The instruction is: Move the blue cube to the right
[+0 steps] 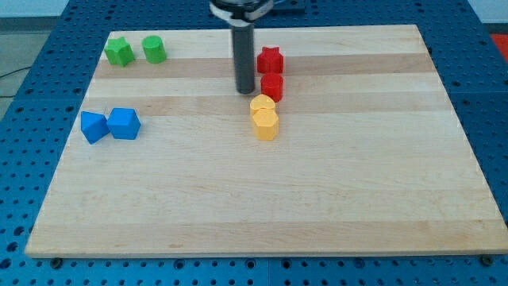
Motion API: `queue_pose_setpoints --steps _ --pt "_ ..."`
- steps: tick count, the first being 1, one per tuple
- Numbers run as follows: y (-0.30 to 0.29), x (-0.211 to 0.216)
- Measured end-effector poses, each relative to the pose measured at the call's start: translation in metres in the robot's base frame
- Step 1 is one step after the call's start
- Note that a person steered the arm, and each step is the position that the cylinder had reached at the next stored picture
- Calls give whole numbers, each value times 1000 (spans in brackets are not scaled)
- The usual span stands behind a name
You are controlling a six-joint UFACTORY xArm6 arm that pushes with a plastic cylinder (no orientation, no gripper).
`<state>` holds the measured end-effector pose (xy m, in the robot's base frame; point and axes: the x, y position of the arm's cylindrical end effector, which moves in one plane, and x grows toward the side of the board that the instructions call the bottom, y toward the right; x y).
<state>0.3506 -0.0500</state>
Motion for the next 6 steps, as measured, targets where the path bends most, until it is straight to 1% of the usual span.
queue_pose_setpoints --steps 1,2,3,4,5,6 --pt "-54 6" --pt "-148 24" --pt "-220 64" --pt "-211 98" --pt "-176 97" --pt "-212 73"
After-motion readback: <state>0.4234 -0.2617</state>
